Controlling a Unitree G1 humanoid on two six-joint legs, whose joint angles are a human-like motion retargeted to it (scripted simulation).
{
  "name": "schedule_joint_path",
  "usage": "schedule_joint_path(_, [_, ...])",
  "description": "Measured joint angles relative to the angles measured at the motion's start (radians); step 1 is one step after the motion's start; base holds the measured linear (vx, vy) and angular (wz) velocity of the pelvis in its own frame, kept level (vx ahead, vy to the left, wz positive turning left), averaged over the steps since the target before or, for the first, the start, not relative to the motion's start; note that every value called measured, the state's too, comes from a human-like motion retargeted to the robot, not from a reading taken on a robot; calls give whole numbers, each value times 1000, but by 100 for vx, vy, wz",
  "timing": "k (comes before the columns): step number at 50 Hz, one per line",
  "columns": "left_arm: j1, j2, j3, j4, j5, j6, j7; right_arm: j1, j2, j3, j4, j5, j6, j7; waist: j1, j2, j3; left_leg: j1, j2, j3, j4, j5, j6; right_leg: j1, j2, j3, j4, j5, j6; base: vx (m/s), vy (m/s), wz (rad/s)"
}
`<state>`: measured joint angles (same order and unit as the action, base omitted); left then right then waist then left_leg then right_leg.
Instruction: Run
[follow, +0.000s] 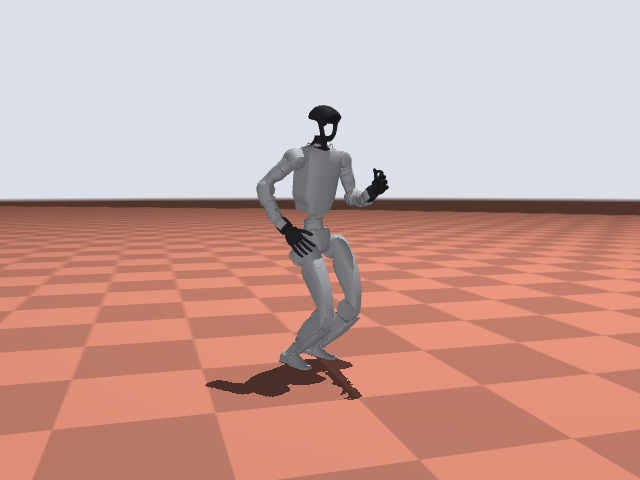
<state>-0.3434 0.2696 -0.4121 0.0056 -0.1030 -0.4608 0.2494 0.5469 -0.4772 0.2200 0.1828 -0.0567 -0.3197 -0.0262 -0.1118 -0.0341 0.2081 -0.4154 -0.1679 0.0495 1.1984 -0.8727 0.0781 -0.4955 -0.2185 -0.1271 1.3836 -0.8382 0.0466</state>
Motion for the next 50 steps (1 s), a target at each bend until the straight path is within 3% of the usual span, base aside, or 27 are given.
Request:
schedule_joint_path(5, [188, -15, -12, 206, -16, 25, 3, -165, 25, -47, -101, 4, -40, -112, -12, -25, -93, -94, -16, 40, 8, 0, 35, -145, -56, 11, 97, 80, 20, 8, 1, -16])
schedule_joint_path(7, [281, -7, -14, 254, -37, 27, -10, -240, 28, -60, -190, 32, -56, -140, 21, 4, -103, -79, 30, 34, 19, 21, 6, -132, 0, -7, 70, 142, 23, 13, -2, -80])
schedule_joint_path(12, [520, 54, -8, 294, -99, 26, -37, -468, 46, -98, -450, 58, -100, -202, 110, 33, -133, -101, 110, 22, 67, 208, -66, -67, 108, -34, -75, 259, 38, 4, -2, -21])
schedule_joint_path(15, [652, 108, -2, 307, -132, 48, -68, -650, 43, -122, -603, 2, -109, -256, 171, 34, -151, -165, 171, 36, 229, 244, -51, -20, 152, -39, -141, 202, 9, 0, 0, 0])
schedule_joint_path(18, [749, 165, 12, 321, -164, 78, -105, -865, 9, -135, -700, -79, -82, -327, 232, 41, -144, -235, 249, 37, 405, 184, 2, 19, 197, -47, -185, 37, -59, 1, 0, -9])
schedule_joint_path(21, [790, 161, 39, 338, -209, 100, -108, -992, -12, -120, -721, -102, -54, -380, 271, 63, -129, -286, 308, 31, 461, 106, 37, 40, 257, -43, -230, -8, -81, 4, 5, -29])
schedule_joint_path(23, [767, 127, 49, 338, -253, 104, -92, -966, -8, -91, -692, -84, -51, -378, 261, 46, -124, -269, 279, 51, 386, 83, 40, 67, 246, -23, -251, 24, -49, 12, 9, 12])
schedule_joint_path(27, [588, 44, 22, 280, -322, 68, -25, -717, 10, -1, -517, -50, -54, -287, 199, 10, -128, -172, 193, 98, 161, 51, 31, 81, 130, -59, -191, 146, 17, 10, 11, 35])
schedule_joint_path(32, [174, -17, -25, 110, -314, -31, 61, -380, 5, 123, -80, -63, 1, -157, 39, -64, -127, -129, 7, 89, 19, 0, 84, -18, -68, -41, 97, 147, 41, 1, 9, 101])
schedule_joint_path(34, [-7, -23, -17, 19, -285, -64, 116, -271, 2, 155, 62, -64, 9, -124, -22, -85, -126, -114, -40, 80, -9, 0, 83, -63, -106, -5, 180, 157, 44, 5, 6, 79])
schedule_joint_path(38, [-217, -17, -1, -145, -252, -111, 175, -101, -25, 184, 193, -36, 4, -58, -77, -41, -121, -55, -25, 31, -76, 42, 16, -100, -47, 20, 150, 193, 35, 11, 2, 4])
schedule_joint_path(40, [-236, -12, -7, -198, -246, -132, 166, -38, -30, 177, 207, -16, 8, -24, -81, -6, -123, -34, 5, 3, -111, 97, -32, -99, 8, 15, 70, 221, 39, 10, -3, -19])
schedule_joint_path(43, [-192, -8, -32, -213, -254, -134, 129, 12, -28, 154, 185, 5, 19, 17, -73, 9, -137, -35, 21, -9, -123, 125, -59, -85, 50, 13, -36, 242, 59, 5, -5, -12])
schedule_joint_path(45, [-135, -6, -46, -178, -269, -117, 103, 5, -23, 140, 167, 6, 20, 11, -58, 5, -141, -36, 38, -1, -93, 75, -39, -61, 69, 14, -78, 213, 65, 1, -6, -16])
schedule_joint_path(50, [97, -28, -37, 123, -231, -30, 99, -216, 26, 133, 168, -106, 16, -108, -37, -69, -135, -93, 21, 55, -21, 0, 54, -54, 6, 12, -72, 5, 24, -6, -7, 6])
